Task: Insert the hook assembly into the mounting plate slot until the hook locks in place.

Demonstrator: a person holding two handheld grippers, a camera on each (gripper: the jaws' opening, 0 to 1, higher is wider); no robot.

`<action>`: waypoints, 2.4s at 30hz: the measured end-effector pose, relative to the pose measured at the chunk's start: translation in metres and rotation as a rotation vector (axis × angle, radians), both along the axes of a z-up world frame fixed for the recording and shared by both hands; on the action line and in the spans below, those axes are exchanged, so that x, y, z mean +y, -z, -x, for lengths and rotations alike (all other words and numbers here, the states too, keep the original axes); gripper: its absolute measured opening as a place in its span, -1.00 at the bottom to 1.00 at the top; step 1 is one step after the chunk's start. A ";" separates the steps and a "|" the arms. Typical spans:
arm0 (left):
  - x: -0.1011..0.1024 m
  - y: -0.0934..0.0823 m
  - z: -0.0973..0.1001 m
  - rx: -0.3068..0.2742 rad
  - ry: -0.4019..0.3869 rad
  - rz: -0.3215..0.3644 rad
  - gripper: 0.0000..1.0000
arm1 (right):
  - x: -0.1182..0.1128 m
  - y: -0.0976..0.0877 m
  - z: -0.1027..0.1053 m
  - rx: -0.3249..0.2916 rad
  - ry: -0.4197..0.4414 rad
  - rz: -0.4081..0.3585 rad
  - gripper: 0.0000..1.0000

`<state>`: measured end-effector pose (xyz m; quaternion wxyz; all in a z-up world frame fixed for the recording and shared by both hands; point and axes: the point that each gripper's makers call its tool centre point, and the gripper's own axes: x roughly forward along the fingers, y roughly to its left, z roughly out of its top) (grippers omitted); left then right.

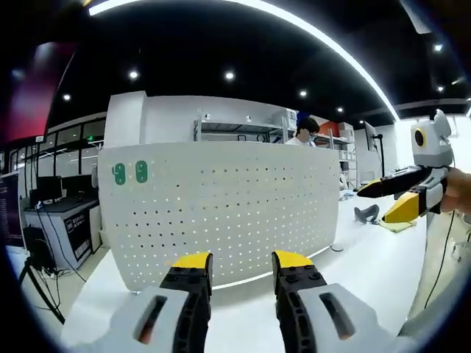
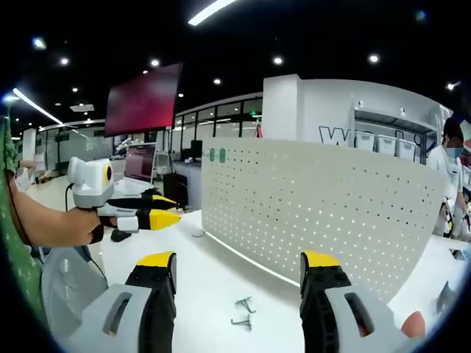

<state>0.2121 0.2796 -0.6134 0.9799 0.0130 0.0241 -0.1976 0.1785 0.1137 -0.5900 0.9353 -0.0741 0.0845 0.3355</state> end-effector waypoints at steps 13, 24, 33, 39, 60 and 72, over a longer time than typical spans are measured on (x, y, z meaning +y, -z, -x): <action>-0.012 0.002 0.001 0.004 -0.003 0.002 -0.36 | -0.010 0.008 -0.005 0.013 -0.017 0.019 0.31; -0.010 0.006 0.004 0.011 -0.018 -0.006 -0.36 | -0.007 0.023 -0.013 0.038 -0.038 0.036 0.22; -0.017 0.013 0.008 0.026 0.002 -0.020 -0.36 | -0.005 0.048 -0.020 0.087 -0.046 0.072 0.12; -0.022 0.024 0.011 0.050 0.020 -0.033 -0.36 | -0.006 0.065 -0.025 0.126 -0.045 0.086 0.08; -0.037 0.058 0.039 0.126 0.097 -0.087 -0.37 | -0.002 0.124 -0.045 0.250 -0.064 0.184 -0.08; -0.026 0.068 0.053 0.200 0.162 -0.082 -0.32 | 0.004 0.145 -0.050 0.299 -0.082 0.223 -0.10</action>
